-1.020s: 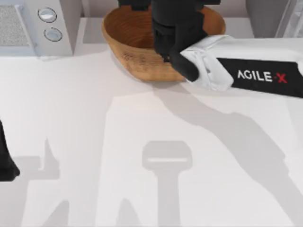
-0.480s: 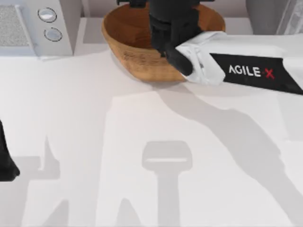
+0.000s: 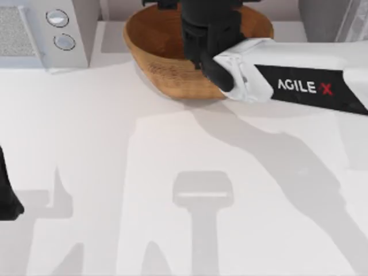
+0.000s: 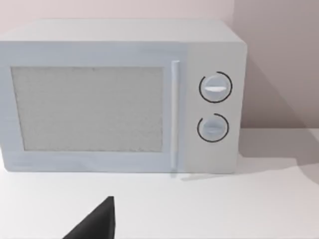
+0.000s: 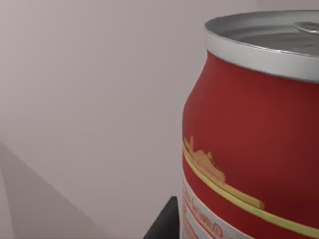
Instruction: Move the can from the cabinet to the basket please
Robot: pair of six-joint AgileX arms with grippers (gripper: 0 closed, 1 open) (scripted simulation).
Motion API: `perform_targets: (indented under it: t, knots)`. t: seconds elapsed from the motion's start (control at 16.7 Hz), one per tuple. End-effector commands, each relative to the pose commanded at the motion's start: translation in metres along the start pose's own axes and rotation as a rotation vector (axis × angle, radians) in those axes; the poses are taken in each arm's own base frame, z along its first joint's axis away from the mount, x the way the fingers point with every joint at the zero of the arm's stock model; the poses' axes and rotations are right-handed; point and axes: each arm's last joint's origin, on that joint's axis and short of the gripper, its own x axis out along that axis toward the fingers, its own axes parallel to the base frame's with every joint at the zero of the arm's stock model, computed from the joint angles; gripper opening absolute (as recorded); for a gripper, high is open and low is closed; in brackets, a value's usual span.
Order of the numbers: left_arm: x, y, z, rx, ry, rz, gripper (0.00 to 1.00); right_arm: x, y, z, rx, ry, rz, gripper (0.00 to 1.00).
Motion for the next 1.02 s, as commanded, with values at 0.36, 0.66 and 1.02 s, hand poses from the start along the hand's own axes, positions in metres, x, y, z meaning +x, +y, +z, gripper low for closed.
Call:
perform_targets:
  t: [0.36,0.66,1.02]
  knots:
    - [0.0,0.0,0.0,0.0,0.0,0.0,1.0,0.0,0.0,0.0,0.0,0.0,0.0,0.9]
    - [0.0,0.0,0.0,0.0,0.0,0.0,1.0,0.0,0.0,0.0,0.0,0.0,0.0,1.0]
    - [0.0,0.0,0.0,0.0,0.0,0.0,1.0,0.0,0.0,0.0,0.0,0.0,0.0,1.0]
